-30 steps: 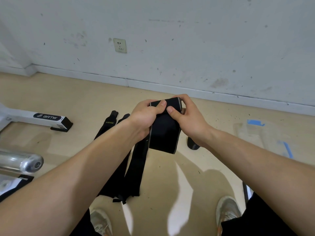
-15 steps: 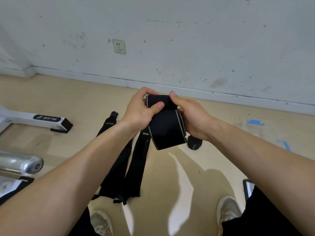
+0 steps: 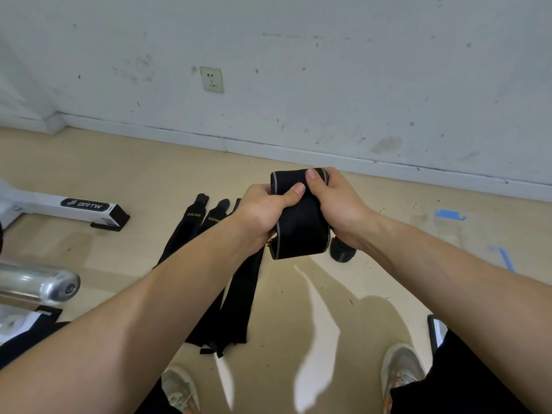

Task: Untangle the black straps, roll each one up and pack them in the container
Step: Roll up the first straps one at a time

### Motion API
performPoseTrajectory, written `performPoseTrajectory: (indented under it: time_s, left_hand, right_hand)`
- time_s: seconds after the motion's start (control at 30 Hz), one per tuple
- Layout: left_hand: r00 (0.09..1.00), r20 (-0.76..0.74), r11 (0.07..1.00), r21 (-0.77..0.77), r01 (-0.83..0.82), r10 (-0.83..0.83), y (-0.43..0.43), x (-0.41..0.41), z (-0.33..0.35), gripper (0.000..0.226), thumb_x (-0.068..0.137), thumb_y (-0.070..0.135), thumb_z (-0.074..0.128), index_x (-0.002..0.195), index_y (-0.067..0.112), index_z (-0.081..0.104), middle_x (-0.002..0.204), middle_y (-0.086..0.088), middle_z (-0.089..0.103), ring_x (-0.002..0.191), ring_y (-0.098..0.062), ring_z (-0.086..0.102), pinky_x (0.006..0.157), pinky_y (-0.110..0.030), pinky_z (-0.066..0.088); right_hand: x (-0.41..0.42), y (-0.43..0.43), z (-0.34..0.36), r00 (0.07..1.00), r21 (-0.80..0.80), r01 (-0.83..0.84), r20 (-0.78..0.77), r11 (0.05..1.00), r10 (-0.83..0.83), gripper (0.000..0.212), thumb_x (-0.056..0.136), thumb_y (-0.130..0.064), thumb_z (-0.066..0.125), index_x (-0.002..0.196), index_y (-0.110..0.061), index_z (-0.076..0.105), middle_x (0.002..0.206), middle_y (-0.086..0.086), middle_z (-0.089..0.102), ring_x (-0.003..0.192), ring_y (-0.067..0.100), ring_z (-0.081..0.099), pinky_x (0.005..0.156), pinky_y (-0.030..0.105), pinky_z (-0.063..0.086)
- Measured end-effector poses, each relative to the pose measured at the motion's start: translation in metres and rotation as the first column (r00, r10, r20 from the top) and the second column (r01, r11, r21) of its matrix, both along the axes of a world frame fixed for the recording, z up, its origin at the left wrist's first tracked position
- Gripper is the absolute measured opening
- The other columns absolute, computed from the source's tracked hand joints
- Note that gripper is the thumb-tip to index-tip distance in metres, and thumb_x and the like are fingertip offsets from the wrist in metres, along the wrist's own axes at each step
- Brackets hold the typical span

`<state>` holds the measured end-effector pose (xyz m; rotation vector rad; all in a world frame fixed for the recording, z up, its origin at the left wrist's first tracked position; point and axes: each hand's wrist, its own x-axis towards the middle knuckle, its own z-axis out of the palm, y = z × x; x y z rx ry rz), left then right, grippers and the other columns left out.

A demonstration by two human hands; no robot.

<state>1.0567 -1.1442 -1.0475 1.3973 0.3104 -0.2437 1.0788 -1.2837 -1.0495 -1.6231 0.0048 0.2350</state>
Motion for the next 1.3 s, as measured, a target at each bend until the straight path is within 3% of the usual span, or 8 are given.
performPoseTrajectory:
  time_s: [0.4,0.53,0.67,0.87,0.97,1.07,1.17,1.3]
  left_hand:
    - [0.996,-0.052,0.997,-0.024,0.075,-0.076,0.004,-0.002,0.020,0.030,0.096,0.009,0.069,0.120,-0.007,0.066,0.107,-0.022,0.076,0.088,-0.030,0.077,0.069,-0.034,0.064]
    - [0.989,-0.086,0.986,-0.127,0.109,-0.121,0.004,-0.004,0.027,0.043,0.098,0.037,0.067,0.120,0.001,0.071,0.110,-0.020,0.076,0.096,-0.033,0.076,0.079,-0.040,0.065]
    - [0.997,-0.072,0.999,-0.050,-0.014,0.010,0.003,-0.001,0.024,0.041,0.096,0.035,0.070,0.113,-0.003,0.070,0.104,-0.020,0.077,0.091,-0.034,0.077,0.079,-0.045,0.064]
    - [0.981,-0.063,0.970,-0.150,-0.192,0.184,0.023,0.016,0.027,0.040,0.099,0.035,0.067,0.122,0.003,0.067,0.108,-0.016,0.077,0.094,-0.032,0.077,0.084,-0.050,0.063]
    - [0.957,-0.097,0.937,-0.201,-0.287,0.272,0.037,0.023,0.025,0.038,0.099,0.035,0.066,0.124,0.006,0.066,0.110,-0.014,0.077,0.097,-0.031,0.077,0.090,-0.052,0.061]
    - [0.927,-0.132,0.897,-0.237,-0.373,0.351,0.047,0.027,0.023,0.036,0.101,0.034,0.065,0.124,0.006,0.067,0.109,-0.015,0.077,0.092,-0.031,0.078,0.085,-0.052,0.062]
    - [0.903,-0.142,0.868,-0.247,-0.430,0.406,0.053,0.029,0.022,0.036,0.101,0.035,0.064,0.122,0.007,0.068,0.108,-0.015,0.077,0.086,-0.030,0.078,0.073,-0.049,0.065]
    - [0.877,-0.092,0.852,-0.208,-0.480,0.471,0.059,0.032,0.021,0.033,0.101,0.031,0.065,0.121,0.005,0.065,0.108,-0.012,0.076,0.078,-0.023,0.078,0.064,-0.035,0.063]
  right_hand:
    - [-0.003,-0.007,0.003,0.978,-0.121,-0.063,0.190,0.991,0.085,0.010,0.106,-0.022,0.051,0.114,-0.026,0.045,0.095,0.000,0.060,0.083,0.014,0.060,0.068,0.027,0.052]
    - [-0.004,-0.006,0.002,0.957,-0.164,-0.039,0.279,0.986,0.084,0.014,0.102,-0.019,0.058,0.110,-0.029,0.053,0.095,0.003,0.064,0.087,0.018,0.061,0.078,0.040,0.054]
    - [-0.008,-0.002,0.004,0.973,-0.068,-0.011,0.228,0.998,0.026,0.018,0.100,-0.027,0.062,0.117,-0.030,0.057,0.103,0.006,0.069,0.093,0.022,0.070,0.078,0.039,0.061]
    - [-0.015,0.004,-0.003,0.997,0.068,-0.022,-0.075,0.997,0.027,0.033,0.102,-0.049,0.051,0.123,-0.026,0.043,0.106,0.001,0.071,0.085,0.017,0.073,0.080,0.040,0.059]
    - [-0.015,0.003,-0.004,0.992,0.155,-0.098,-0.069,0.983,0.110,0.016,0.102,-0.040,0.052,0.105,-0.027,0.043,0.094,0.000,0.066,0.066,0.013,0.064,0.072,0.033,0.054]
    - [-0.015,0.003,-0.004,0.967,0.187,-0.230,-0.062,0.955,0.245,0.019,0.090,-0.039,0.064,0.094,-0.021,0.059,0.091,-0.003,0.065,0.077,0.015,0.065,0.078,0.034,0.053]
    - [-0.017,0.002,-0.010,0.946,0.014,-0.321,0.037,0.947,0.321,0.022,0.091,-0.018,0.074,0.112,-0.013,0.071,0.109,0.000,0.076,0.104,0.020,0.072,0.093,0.038,0.057]
    - [-0.019,0.002,-0.008,0.951,-0.014,-0.307,0.031,0.952,0.307,0.018,0.097,-0.007,0.065,0.113,-0.004,0.071,0.107,0.010,0.077,0.096,0.022,0.074,0.084,0.033,0.058]
